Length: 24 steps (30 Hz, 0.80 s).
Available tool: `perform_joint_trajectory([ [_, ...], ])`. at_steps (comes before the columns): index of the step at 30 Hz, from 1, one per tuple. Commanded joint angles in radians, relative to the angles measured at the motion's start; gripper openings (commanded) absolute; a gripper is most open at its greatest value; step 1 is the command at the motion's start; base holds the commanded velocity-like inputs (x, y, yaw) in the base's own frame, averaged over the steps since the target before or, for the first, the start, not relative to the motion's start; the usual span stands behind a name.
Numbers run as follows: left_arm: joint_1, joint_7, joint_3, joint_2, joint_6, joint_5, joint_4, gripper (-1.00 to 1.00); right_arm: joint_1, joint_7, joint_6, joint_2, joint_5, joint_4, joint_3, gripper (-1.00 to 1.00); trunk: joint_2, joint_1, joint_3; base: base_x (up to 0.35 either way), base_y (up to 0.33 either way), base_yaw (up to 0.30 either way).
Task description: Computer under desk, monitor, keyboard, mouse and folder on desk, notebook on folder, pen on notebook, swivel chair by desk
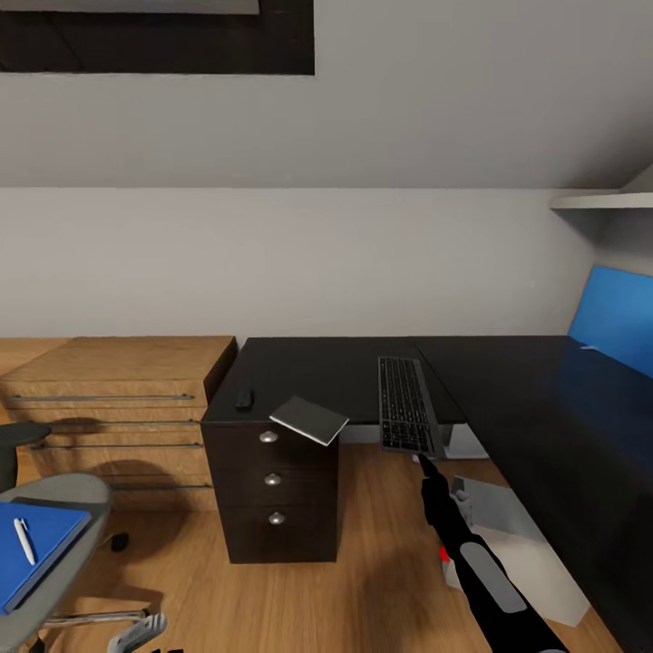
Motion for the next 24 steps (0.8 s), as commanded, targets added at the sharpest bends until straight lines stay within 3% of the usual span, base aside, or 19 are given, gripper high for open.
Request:
perform_joint_trajectory([
  [1, 0.0, 0.002, 0.001, 0.0, 0.005, 0.007, -0.002, 1.0, -0.001, 0.003, -0.001, -0.001, -0.011, 0.001, 0.004, 1.0, -0.008, 0.004, -0.004, 0.0, 0.0, 0.0],
  [4, 0.0, 0.002, 0.001, 0.0, 0.005, 0.007, -0.002, 1.0, -0.001, 0.004, -0.001, -0.002, -0.01, 0.001, 0.004, 1.0, -0.029, 0.015, -0.013, 0.0, 0.0, 0.0],
  [24, 0.0, 0.004, 0.001, 0.001, 0.002, 0.003, -0.001, 1.0, -0.001, 0.002, -0.003, -0.002, -0.01, 0.001, 0.005, 1.0, -0.029, 0.015, -0.013, 0.043, 0.0, 0.0],
])
